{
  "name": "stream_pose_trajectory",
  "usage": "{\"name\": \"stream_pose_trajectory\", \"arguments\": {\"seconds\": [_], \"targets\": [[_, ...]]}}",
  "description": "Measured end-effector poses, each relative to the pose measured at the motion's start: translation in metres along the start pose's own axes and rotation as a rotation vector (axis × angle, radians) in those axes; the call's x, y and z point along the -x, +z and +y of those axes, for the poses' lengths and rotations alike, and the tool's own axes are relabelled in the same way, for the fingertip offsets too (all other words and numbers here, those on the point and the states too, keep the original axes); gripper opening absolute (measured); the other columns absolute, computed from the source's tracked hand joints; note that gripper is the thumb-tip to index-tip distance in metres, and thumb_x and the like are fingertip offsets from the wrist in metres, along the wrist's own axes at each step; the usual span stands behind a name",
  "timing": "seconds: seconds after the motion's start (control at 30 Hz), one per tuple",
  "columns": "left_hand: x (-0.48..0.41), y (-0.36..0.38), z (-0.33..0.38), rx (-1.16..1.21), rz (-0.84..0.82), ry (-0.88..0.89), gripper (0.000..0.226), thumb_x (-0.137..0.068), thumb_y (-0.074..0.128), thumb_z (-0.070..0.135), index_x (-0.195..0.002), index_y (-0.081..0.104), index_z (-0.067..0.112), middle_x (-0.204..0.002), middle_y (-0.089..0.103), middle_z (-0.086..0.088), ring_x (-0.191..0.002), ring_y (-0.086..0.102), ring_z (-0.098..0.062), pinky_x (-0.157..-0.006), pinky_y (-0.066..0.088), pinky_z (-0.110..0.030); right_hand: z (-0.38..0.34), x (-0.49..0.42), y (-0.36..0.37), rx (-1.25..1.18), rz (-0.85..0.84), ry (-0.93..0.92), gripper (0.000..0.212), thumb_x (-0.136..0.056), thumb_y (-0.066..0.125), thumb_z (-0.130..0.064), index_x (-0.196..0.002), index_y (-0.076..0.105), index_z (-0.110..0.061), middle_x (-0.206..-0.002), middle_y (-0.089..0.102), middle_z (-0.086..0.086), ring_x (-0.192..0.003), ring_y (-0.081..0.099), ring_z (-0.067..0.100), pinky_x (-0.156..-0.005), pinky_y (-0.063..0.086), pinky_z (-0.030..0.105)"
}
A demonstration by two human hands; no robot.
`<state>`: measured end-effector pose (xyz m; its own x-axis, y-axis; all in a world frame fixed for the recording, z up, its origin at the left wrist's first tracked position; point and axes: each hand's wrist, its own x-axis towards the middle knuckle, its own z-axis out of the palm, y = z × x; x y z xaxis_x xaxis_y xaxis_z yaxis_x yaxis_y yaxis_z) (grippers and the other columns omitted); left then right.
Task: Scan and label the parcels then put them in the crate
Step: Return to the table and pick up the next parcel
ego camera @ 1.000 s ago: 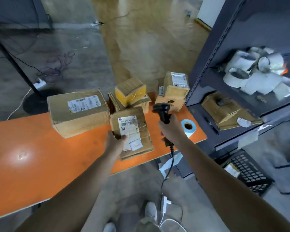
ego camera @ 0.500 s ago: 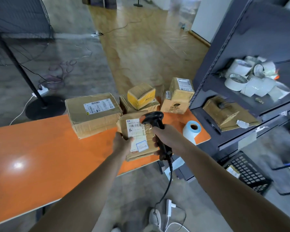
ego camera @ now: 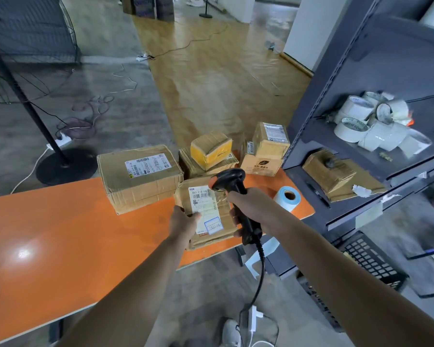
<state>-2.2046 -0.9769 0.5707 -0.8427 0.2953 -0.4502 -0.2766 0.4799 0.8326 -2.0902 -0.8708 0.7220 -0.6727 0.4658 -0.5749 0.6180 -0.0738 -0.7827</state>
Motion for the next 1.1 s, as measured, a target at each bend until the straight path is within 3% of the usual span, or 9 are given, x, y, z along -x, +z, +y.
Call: {"name": "stream_pose_trajectory", "arguments": {"seconds": [0.23, 0.53, 0.73, 0.83, 1.0, 1.1], "targets": [[-0.001, 0.002, -0.002, 0.003, 0.019, -0.004, 0.044, -0.088, 0.070, 0.018, -0.125, 0.047, 0.008, -0.109, 0.060, -0.007, -0.094, 0.061, -0.027, -0.076, 0.057, -0.040, 0.001, -0.002, -0.001, 0.021, 0.010, -0.006, 0.012, -0.089, 0.054, -0.018, -0.091, 0.056, -0.007, -0.076, 0.055, 0.010, -0.057, 0.055, 0.020, -0.055, 0.055, 0.037], [-0.001, 0.008, -0.003, 0.027, -0.022, -0.034, 0.034, -0.088, 0.067, 0.021, -0.113, 0.045, 0.013, -0.106, 0.059, -0.006, -0.089, 0.058, -0.025, -0.068, 0.054, -0.038, 0.002, -0.006, -0.004, 0.021, 0.019, -0.022, 0.015, -0.090, 0.052, -0.018, -0.092, 0.056, -0.004, -0.077, 0.053, 0.012, -0.055, 0.054, 0.021, -0.055, 0.056, 0.040], [-0.001, 0.015, 0.002, 0.032, -0.048, -0.054, 0.039, -0.089, 0.066, 0.021, -0.120, 0.046, 0.010, -0.107, 0.059, -0.005, -0.091, 0.059, -0.025, -0.061, 0.049, -0.032, 0.011, -0.015, -0.013, 0.024, 0.045, -0.020, 0.018, -0.089, 0.055, -0.022, -0.094, 0.057, -0.005, -0.076, 0.053, 0.011, -0.055, 0.054, 0.021, -0.057, 0.057, 0.040], [-0.003, 0.021, 0.005, 0.000, -0.048, -0.065, 0.040, -0.090, 0.065, 0.025, -0.121, 0.046, 0.008, -0.108, 0.060, -0.008, -0.092, 0.059, -0.027, -0.066, 0.052, -0.035, 0.021, -0.027, -0.024, 0.029, 0.073, -0.027, 0.015, -0.090, 0.054, -0.020, -0.093, 0.055, -0.005, -0.074, 0.051, 0.009, -0.054, 0.053, 0.019, -0.052, 0.053, 0.035], [-0.007, 0.035, 0.012, -0.012, -0.047, -0.101, 0.039, -0.092, 0.062, 0.032, -0.118, 0.048, 0.007, -0.097, 0.058, -0.005, -0.077, 0.059, -0.022, -0.072, 0.059, -0.045, 0.047, -0.062, -0.053, 0.049, 0.162, -0.030, 0.015, -0.092, 0.053, -0.018, -0.099, 0.054, -0.004, -0.077, 0.052, 0.010, -0.054, 0.055, 0.021, -0.049, 0.050, 0.030], [-0.009, 0.043, 0.017, -0.029, -0.050, -0.117, 0.035, -0.095, 0.060, 0.026, -0.120, 0.044, 0.006, -0.091, 0.052, -0.004, -0.070, 0.055, -0.020, -0.063, 0.056, -0.042, 0.062, -0.085, -0.069, 0.003, 0.171, 0.005, 0.024, -0.092, 0.053, -0.016, -0.110, 0.055, 0.000, -0.080, 0.050, 0.011, -0.055, 0.054, 0.020, -0.049, 0.048, 0.028]]}}
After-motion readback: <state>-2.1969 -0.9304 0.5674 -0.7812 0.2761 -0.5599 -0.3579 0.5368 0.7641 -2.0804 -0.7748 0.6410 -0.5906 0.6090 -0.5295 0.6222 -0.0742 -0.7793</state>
